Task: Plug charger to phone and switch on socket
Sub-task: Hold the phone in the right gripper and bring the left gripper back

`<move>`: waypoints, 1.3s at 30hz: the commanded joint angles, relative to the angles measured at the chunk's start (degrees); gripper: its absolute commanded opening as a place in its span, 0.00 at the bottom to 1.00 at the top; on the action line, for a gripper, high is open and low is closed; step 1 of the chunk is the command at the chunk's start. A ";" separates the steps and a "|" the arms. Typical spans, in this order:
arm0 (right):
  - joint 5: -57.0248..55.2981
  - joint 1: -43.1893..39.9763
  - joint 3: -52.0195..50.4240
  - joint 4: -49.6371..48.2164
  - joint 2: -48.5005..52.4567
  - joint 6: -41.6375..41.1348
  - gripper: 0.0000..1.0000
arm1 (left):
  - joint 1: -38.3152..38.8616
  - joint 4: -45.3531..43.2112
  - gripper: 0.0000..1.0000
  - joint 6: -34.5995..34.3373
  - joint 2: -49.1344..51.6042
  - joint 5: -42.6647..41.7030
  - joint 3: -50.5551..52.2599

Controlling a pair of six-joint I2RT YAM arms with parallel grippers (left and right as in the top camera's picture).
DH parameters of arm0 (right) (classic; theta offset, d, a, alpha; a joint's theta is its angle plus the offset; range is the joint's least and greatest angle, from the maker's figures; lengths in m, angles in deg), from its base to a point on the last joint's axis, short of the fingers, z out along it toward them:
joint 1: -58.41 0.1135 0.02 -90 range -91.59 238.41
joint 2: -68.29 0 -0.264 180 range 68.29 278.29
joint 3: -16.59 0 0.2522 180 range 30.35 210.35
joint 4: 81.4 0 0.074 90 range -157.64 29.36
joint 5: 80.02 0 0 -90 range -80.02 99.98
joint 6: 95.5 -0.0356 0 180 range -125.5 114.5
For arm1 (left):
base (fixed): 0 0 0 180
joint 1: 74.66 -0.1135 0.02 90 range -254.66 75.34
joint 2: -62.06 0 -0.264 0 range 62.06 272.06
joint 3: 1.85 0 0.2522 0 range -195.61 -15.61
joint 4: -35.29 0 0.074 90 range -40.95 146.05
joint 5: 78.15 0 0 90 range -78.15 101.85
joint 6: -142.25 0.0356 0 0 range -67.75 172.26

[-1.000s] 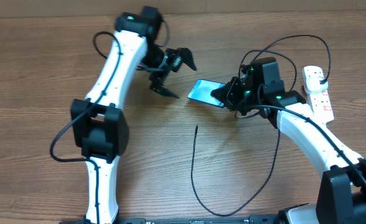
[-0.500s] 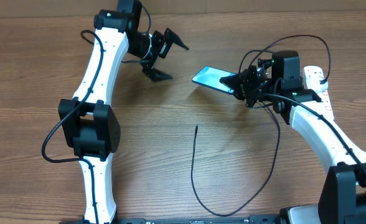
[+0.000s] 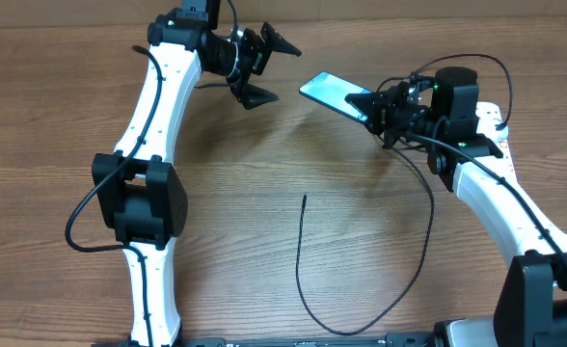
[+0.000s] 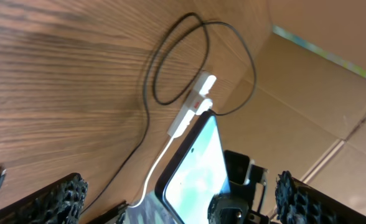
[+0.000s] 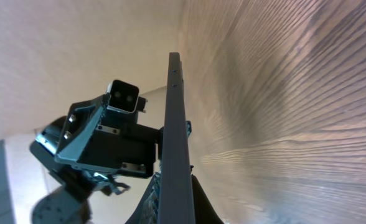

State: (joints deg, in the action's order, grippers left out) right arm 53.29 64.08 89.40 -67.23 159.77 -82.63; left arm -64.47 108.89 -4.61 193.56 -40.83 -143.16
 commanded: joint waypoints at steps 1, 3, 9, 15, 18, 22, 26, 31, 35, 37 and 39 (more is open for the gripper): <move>1.33 -0.28 1.18 -2.82 -0.07 -7.65 0.04 | 1.05 -1.55 1.00 -1.22 -0.39 -2.89 -1.18; 1.33 -0.28 1.18 -4.39 -0.07 -10.93 0.04 | 1.46 -2.69 1.00 -2.45 -0.37 -2.86 -1.18; 1.31 -0.28 1.18 -12.61 -0.07 -20.98 0.04 | 3.63 -8.79 1.00 -7.34 -0.37 -2.86 -1.18; 0.17 -0.28 1.18 -13.86 -0.07 -24.92 0.04 | 5.22 -13.27 1.00 -11.56 -0.37 -2.19 -1.18; -0.24 -0.28 1.18 -13.84 -0.07 -24.90 0.04 | 5.35 -13.66 1.00 -11.56 -0.37 -1.99 -1.18; -0.83 -0.28 1.18 -13.81 -0.07 -24.85 0.04 | 5.25 -13.60 1.00 -11.23 -0.37 -2.08 -1.11; -1.07 -0.28 1.18 -13.77 -0.07 -23.52 0.04 | 4.81 -13.53 1.00 -9.73 -0.37 -2.45 -1.07; -1.18 -0.28 1.18 -12.70 -0.07 -22.03 0.04 | 2.84 -11.89 1.00 -6.27 -0.37 -3.74 -0.85; -1.16 -0.28 1.18 -12.66 -0.07 -21.64 0.04 | -0.09 -11.15 1.00 -3.41 -0.37 -4.74 1.86; -1.18 -0.28 1.18 -12.26 -0.07 -21.57 0.04 | -2.56 -13.20 1.00 -2.23 -0.37 -8.15 5.73; -1.22 -0.28 1.18 -12.24 -0.07 -21.40 0.04 | -4.04 -16.35 1.00 -1.57 -0.37 -11.26 9.11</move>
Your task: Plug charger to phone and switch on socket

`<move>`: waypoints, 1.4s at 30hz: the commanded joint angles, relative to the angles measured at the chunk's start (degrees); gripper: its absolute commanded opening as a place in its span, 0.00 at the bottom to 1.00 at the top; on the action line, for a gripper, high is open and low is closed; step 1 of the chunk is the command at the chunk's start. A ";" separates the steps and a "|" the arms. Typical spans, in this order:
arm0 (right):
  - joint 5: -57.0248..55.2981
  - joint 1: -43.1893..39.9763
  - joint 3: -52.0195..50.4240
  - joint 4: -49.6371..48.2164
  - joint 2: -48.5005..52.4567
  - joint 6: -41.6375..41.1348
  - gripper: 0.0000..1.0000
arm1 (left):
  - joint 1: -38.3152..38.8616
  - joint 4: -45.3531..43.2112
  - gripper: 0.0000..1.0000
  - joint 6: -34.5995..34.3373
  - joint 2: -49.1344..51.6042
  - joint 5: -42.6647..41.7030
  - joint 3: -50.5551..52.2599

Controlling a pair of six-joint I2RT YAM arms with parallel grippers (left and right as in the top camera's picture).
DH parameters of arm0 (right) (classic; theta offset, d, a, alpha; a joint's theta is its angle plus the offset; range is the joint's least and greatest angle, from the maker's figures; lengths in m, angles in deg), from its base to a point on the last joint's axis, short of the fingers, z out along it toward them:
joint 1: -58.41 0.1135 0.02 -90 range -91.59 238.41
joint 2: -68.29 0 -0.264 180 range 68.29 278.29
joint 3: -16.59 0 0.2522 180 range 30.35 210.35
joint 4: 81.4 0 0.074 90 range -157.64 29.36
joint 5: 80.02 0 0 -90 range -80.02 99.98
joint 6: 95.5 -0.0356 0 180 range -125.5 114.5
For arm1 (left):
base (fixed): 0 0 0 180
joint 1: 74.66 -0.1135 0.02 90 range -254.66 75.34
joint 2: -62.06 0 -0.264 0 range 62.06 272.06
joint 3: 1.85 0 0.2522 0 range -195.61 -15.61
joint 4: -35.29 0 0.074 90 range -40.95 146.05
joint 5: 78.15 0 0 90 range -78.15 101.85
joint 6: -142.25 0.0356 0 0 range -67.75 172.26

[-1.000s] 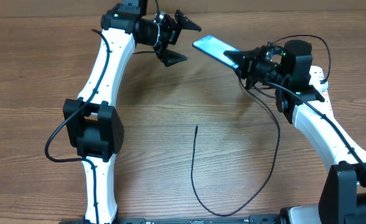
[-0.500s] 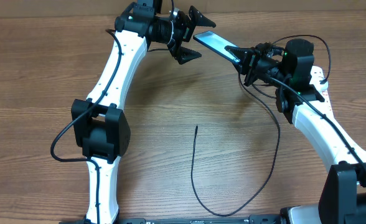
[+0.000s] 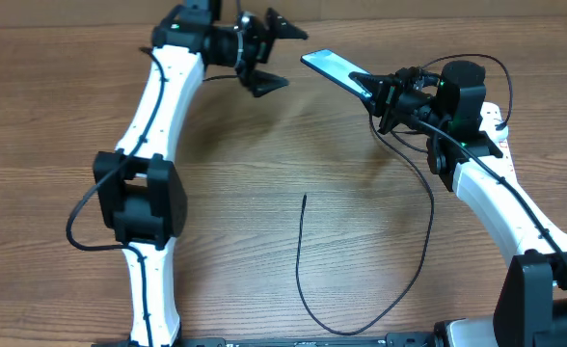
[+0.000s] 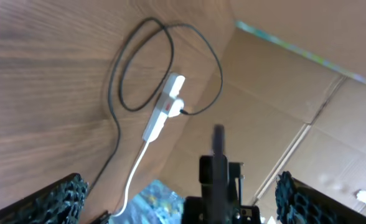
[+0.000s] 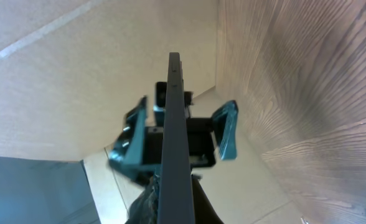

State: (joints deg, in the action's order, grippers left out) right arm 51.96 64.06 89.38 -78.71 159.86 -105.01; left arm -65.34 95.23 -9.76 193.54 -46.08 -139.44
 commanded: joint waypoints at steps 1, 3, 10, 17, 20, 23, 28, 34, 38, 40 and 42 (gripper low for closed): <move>0.09 -0.26 1.20 -0.76 -0.15 1.01 0.04 | -3.82 -4.76 1.00 3.72 -0.35 -7.50 7.61; 0.07 -0.26 1.20 -0.76 -0.15 0.98 0.04 | -4.31 -9.07 1.00 3.06 -0.35 -10.12 12.13; 0.00 -0.26 1.20 -0.35 -0.15 3.96 0.04 | -2.12 -25.42 1.00 -10.49 -0.66 -13.27 14.03; -1.68 -0.26 1.20 -0.63 -0.15 9.20 0.04 | 1.18 -31.45 1.00 -20.09 -1.73 -8.92 14.01; -2.25 -0.26 1.20 -1.29 -0.15 13.42 0.04 | 3.72 -31.50 1.00 -22.40 -1.73 -5.75 14.01; -2.29 -0.26 1.20 -1.31 -0.15 15.50 0.04 | 4.90 -31.80 1.00 -23.10 -1.73 -3.52 14.01; -2.71 -0.26 1.20 -1.27 -0.15 17.64 0.04 | 6.36 -31.93 0.98 -23.04 -1.73 -1.57 14.01; -3.67 -0.15 1.20 1.46 -0.15 18.29 0.04 | 6.84 -31.95 0.97 -22.82 -1.73 -0.50 14.01; -4.70 -0.09 1.20 4.39 -0.15 16.87 0.04 | 6.86 -33.42 0.97 -22.25 -1.73 -0.11 14.01; -5.20 0.39 1.20 4.31 -0.15 16.87 0.04 | 6.97 -33.33 0.98 -22.47 -1.73 0.13 14.01; -6.10 1.18 1.20 4.35 -0.15 16.57 0.04 | 7.19 -33.29 0.98 -22.47 -1.73 0.39 14.01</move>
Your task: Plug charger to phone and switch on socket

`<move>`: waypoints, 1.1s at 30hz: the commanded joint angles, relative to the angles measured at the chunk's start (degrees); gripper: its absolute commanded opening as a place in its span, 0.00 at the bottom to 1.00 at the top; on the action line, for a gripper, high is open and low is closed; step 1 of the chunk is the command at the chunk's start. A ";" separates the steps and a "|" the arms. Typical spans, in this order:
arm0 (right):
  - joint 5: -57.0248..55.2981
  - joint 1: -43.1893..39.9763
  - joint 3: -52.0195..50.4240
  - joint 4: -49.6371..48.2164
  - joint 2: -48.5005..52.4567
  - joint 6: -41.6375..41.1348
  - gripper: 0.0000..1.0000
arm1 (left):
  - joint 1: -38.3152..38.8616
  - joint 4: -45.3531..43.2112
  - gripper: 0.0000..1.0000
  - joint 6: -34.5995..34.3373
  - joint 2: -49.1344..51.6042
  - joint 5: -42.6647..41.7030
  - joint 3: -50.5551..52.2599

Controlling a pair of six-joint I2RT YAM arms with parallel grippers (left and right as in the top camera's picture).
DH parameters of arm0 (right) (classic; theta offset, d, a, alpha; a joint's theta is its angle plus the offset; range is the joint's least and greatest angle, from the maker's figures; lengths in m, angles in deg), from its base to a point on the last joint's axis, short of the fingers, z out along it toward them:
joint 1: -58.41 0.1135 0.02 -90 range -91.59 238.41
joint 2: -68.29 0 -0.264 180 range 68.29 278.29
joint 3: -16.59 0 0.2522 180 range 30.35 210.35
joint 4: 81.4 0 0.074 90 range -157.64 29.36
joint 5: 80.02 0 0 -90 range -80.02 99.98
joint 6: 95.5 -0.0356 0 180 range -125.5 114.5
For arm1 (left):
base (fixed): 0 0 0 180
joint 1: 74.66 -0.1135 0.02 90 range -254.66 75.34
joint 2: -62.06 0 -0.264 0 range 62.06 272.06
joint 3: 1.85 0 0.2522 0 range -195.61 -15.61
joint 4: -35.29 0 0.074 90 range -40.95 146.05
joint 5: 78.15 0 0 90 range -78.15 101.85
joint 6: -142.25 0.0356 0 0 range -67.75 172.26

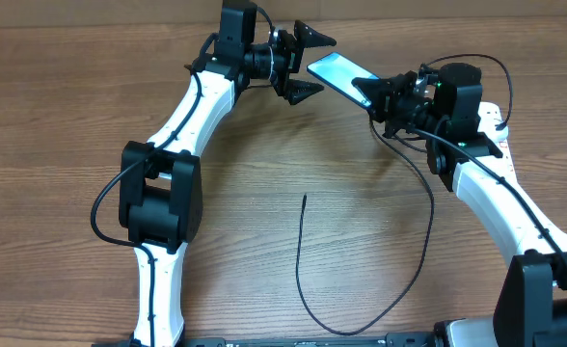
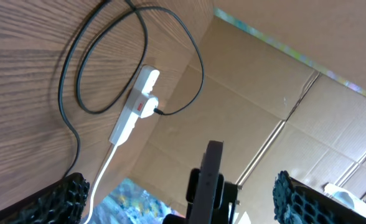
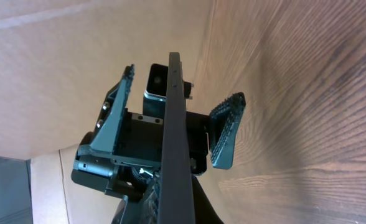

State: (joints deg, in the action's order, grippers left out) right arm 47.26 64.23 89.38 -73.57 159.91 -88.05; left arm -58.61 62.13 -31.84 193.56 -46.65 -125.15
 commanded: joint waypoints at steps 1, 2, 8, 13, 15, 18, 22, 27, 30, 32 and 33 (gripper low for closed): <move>-1.84 1.38 1.20 -0.76 -0.17 -0.74 0.04 | 0.63 -0.20 0.98 -0.37 -1.75 1.31 -0.28; -2.34 1.84 1.20 -0.74 -0.20 -2.01 0.04 | 0.83 -0.20 0.98 -0.39 -1.75 1.66 -0.28; -5.09 3.76 1.20 -0.79 -0.17 -7.72 0.04 | 1.66 -0.26 0.99 -1.42 -1.75 3.06 -0.28; -6.23 4.74 1.20 -0.72 -0.20 -7.72 0.04 | 1.66 -0.22 1.00 -1.44 -1.75 3.48 -0.28; -6.38 4.72 1.20 -0.72 -0.17 -7.72 0.04 | 1.66 -0.22 0.99 -1.46 -1.75 3.43 -0.28; -6.91 4.74 1.20 -0.09 -0.17 -7.72 0.04 | 1.66 -0.02 1.00 -1.46 -1.75 3.45 -0.28; -8.81 4.74 1.20 2.97 -0.17 -7.72 0.04 | 1.66 0.13 0.99 -1.46 -1.75 3.76 -0.28; -9.64 4.72 1.20 2.95 -0.17 -9.44 0.04 | 1.70 0.15 1.00 -1.46 -1.75 4.87 -0.26; -10.12 4.74 1.20 2.56 -0.20 -9.44 0.04 | 1.88 0.17 1.00 -1.46 -1.75 4.87 -0.26; -10.25 4.74 1.20 2.43 -0.20 -9.44 0.04 | 2.23 0.31 1.00 -1.53 -1.75 5.11 -0.26; -10.25 4.74 1.20 2.32 -0.20 -9.44 0.04 | 2.38 0.33 1.00 -1.75 -1.75 5.22 -0.26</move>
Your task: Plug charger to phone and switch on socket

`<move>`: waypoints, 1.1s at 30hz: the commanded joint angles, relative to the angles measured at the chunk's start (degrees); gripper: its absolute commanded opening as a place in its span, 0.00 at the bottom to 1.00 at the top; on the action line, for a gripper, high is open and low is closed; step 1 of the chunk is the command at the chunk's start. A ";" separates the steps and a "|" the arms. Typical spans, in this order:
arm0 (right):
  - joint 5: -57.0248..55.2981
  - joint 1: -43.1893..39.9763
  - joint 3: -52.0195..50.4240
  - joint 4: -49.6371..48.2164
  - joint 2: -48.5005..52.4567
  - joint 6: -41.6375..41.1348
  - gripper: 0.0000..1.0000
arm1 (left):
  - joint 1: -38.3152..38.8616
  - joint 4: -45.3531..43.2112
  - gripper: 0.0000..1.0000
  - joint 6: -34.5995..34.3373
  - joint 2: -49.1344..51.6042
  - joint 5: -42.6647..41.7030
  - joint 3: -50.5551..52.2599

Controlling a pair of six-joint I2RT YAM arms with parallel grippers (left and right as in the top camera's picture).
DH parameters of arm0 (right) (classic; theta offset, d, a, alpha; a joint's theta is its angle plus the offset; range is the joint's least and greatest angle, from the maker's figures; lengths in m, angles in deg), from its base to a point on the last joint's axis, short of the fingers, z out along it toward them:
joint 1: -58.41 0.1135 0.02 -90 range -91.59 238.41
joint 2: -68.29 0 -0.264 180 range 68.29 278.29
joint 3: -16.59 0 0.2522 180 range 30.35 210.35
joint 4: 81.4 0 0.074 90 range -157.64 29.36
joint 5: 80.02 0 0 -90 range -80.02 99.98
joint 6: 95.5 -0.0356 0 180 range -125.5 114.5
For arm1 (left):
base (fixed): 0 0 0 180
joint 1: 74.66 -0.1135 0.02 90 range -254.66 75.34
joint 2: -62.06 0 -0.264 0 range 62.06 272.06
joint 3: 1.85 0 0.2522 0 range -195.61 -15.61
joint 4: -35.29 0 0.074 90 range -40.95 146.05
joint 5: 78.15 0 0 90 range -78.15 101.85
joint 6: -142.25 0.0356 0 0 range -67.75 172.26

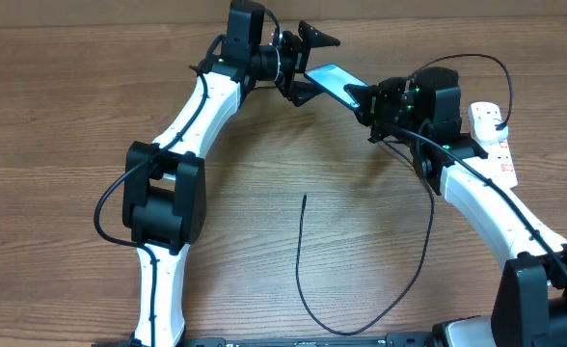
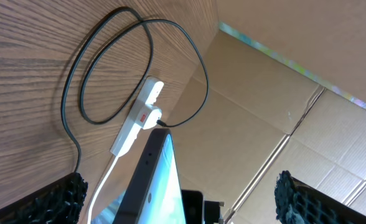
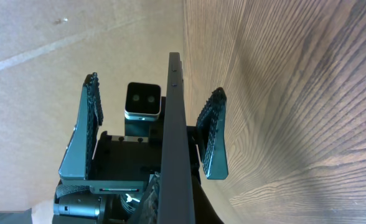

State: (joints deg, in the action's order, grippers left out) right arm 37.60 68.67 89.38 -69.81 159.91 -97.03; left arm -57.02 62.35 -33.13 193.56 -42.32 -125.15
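Note:
My right gripper (image 1: 365, 99) is shut on the phone (image 1: 328, 77) and holds it off the table, screen lit, far end pointing left. In the right wrist view the phone (image 3: 173, 118) shows edge on. My left gripper (image 1: 308, 64) is open, and its fingers (image 3: 213, 134) stand on either side of the phone's free end. The left wrist view has the phone (image 2: 155, 180) between the pads of the left gripper (image 2: 180, 200). The black charger cable (image 1: 308, 294) lies on the table, its loose plug end (image 1: 304, 198) unheld. The white socket strip (image 1: 491, 135) lies at the right.
The wooden table (image 1: 62, 193) is backed by a cardboard wall (image 2: 282, 93). A black cable loop (image 2: 108, 68) runs to the socket strip (image 2: 136, 118), and the strip's white lead trails down from it. The right arm (image 1: 496, 207) crosses above the cable's right side.
The phone has shifted a little left with my right gripper. Its free end now sits between my left gripper's open fingers, where before it was just short of them.
My right gripper held the phone aloft throughout. My left gripper was open well left of the phone, then higher near the back wall, then close in front of the phone's end. Now its open fingers straddle that end. The cable has not moved.

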 commanded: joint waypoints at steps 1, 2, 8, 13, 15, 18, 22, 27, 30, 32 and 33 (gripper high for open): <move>-0.57 0.31 1.20 -1.62 -0.20 -0.48 0.04 | 1.01 0.11 0.99 -0.63 -1.75 1.18 -0.26; -0.57 0.31 1.20 -1.88 -0.20 -1.03 0.04 | 1.42 0.13 0.95 -0.57 -1.75 2.10 -0.26; -0.42 0.31 1.20 -2.43 -0.17 -3.04 0.04 | 1.99 0.13 0.83 -0.59 -1.75 2.75 -0.26; -0.35 0.31 1.20 -2.43 -0.20 -3.28 0.04 | 2.03 0.15 0.78 -0.59 -1.75 3.21 -0.26; -0.35 0.31 1.20 -2.45 -0.17 -3.28 0.04 | 2.05 0.15 0.72 -0.59 -1.75 3.37 -0.26; -0.15 0.31 1.20 -2.45 -0.20 -3.28 0.04 | 2.05 0.15 0.63 -0.59 -1.75 3.37 -0.26; 0.09 0.31 1.20 -2.43 -0.20 -3.48 0.04 | 2.05 0.15 0.55 -0.59 -1.75 3.41 -0.26; 0.50 0.31 1.20 -2.47 -0.20 -6.29 0.04 | 2.12 0.15 0.55 -0.63 -1.75 3.58 -0.26; 0.50 0.31 1.20 -2.38 -0.20 -6.45 0.04 | 2.25 0.15 0.55 -1.51 -1.75 3.58 -0.26; 0.46 0.31 1.20 -2.45 -0.20 -6.45 0.04 | 2.25 0.15 0.54 -2.14 -1.75 3.61 -0.26; 0.44 0.31 1.20 -2.45 -0.20 -6.45 0.04 | 2.25 0.15 0.54 -2.56 -1.75 3.61 -0.26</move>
State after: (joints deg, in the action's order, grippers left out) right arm 37.62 68.67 89.38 -71.06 159.91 -102.80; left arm -55.14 62.59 -33.79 193.56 -39.28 -125.15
